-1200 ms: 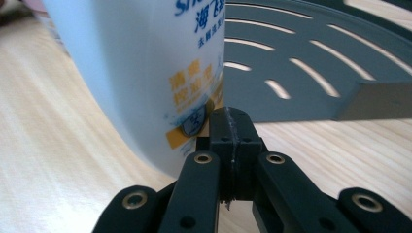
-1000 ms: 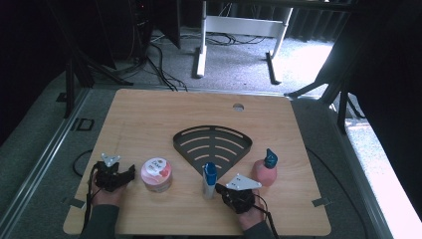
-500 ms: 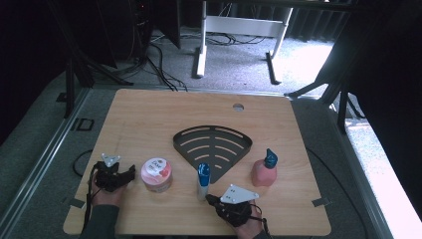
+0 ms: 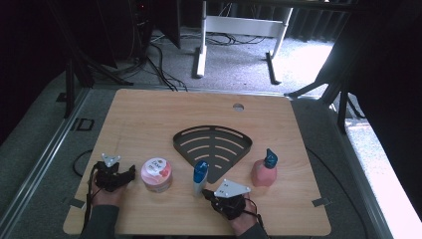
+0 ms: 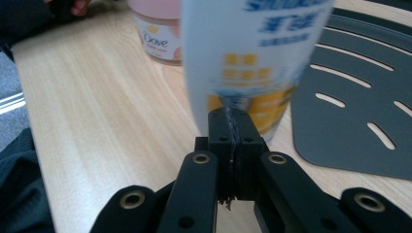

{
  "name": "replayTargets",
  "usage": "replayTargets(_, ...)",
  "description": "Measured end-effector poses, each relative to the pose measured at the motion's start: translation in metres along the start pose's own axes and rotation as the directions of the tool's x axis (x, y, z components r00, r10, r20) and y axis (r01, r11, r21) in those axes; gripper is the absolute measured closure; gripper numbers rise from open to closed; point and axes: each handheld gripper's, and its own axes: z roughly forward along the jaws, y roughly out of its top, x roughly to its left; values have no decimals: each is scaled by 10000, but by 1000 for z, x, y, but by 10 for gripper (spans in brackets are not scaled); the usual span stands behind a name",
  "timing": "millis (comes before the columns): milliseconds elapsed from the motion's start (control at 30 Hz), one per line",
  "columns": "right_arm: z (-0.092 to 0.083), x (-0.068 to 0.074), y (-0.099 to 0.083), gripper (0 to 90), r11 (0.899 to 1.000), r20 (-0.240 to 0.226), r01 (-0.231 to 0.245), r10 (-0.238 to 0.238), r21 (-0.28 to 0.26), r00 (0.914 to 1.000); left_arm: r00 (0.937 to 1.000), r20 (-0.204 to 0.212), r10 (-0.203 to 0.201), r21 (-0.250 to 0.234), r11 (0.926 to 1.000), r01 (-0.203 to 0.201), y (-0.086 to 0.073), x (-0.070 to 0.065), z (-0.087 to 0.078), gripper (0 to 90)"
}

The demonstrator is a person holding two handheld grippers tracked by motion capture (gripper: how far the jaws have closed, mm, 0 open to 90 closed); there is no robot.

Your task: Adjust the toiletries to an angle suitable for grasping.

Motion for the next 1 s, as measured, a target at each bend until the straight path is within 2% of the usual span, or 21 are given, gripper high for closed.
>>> replayTargets(100,3,-5,2,892,10000,-81,-70,70,-10,9999,10000,2,4,1,10000,-4,0,0,0,305)
replayTargets(233,10,-4,6,893,9999,-76,122,-121,99,9999,10000,2,3,0,10000,-3,0,0,0,305)
replayTargets(400,18,-4,9,894,9998,17,121,-121,171,9999,10000,11,10,1,10000,-10,0,0,0,304)
replayTargets(633,28,-4,17,894,9970,550,683,-702,365,9960,10000,15,16,1,10000,-16,0,0,0,302)
replayTargets(733,30,-9,18,894,9988,518,413,-427,278,9977,10000,15,22,3,10000,-22,0,0,0,302)
replayTargets(1000,39,-11,24,893,9976,420,590,-605,370,9973,10000,14,23,6,10000,-23,0,0,0,302)
